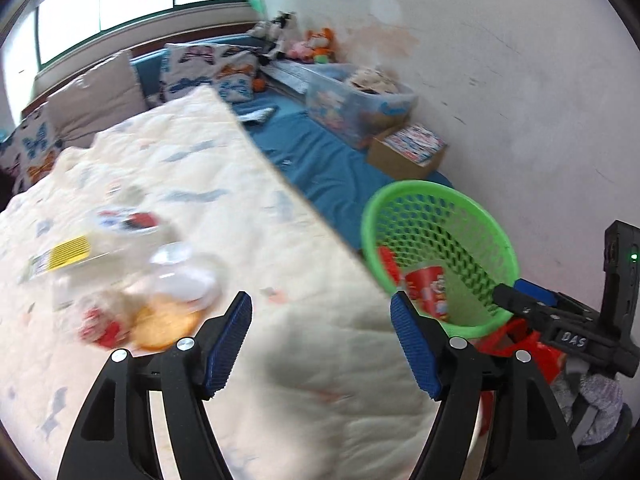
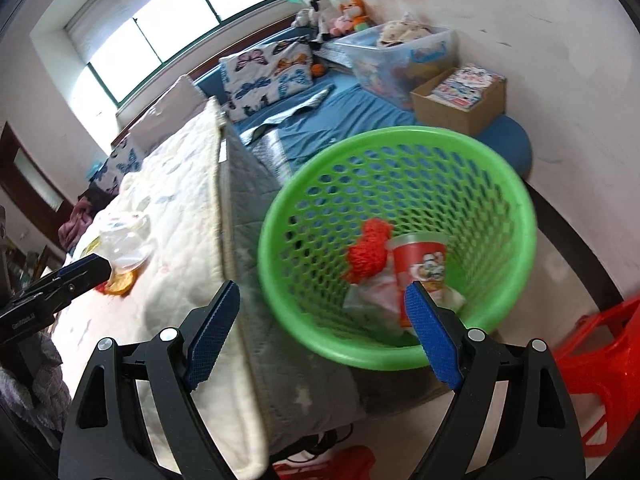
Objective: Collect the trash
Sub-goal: 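Open the left gripper over the green basket to drop the red mesh net, then grasp the white crumpled bag with the left gripper while the right grasps the clear dome lid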
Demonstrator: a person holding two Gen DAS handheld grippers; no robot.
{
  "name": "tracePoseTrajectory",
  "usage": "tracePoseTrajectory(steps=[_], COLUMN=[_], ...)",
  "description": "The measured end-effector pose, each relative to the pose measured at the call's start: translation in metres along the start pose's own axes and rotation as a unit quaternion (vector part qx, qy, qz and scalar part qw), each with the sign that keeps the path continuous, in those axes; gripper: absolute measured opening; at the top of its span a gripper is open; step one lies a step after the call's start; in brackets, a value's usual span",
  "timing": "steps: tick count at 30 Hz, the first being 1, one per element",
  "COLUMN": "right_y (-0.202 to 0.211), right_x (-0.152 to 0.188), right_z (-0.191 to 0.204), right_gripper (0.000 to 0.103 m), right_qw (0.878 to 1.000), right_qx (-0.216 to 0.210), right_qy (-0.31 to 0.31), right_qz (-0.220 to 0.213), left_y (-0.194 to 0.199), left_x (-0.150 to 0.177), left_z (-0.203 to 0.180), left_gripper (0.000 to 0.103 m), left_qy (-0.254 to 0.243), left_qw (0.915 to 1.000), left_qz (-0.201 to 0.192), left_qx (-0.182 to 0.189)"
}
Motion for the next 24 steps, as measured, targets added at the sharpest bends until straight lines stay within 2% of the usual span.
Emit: tracePoseTrajectory(steps=[5, 12, 17, 24], right_y=[-0.006, -0.019, -0.03, -0.044], right_x=[0.005, 0.011, 0.017, 0.021], right_z=[0.033, 0.083, 0.112, 0.136], right_gripper=[0.084, 0.084, 0.084, 0.084], right_qw=[0.999, 0.996, 0.993, 0.989], right_qx=[-0.013, -0.038, -0.051, -0.058], right_qy=[0.035, 0.076, 0.1, 0.128], right_qz=[0.01, 0.021, 0.032, 0.044], left_y=[0.02, 0.024, 0.01, -0.01], left_x=[0.019, 0.042, 0.053, 0.057], left_z=[0.052, 0.122, 0.151, 0.166], left_gripper=[0.069, 0.069, 0.069, 0.069], left_qy=[0.037, 0.097, 0.136, 0.166], left_qw=[0.9983, 0.9908, 0.9858, 0.9817], left_qz=[-0.01, 0.004, 0.023, 0.032], left_qx=[-0.044, -0.094, -0.096, -0.088])
Point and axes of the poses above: each gripper's, at about its wrist camera, not at the fingertips, and y roughly against the way its jaws point, z to its left, x to its underside, the point moved 5 cm from there along -y, roughly the way its jaws point, and after that the axes turned 8 degrees about -y, right-handed, at the moved point
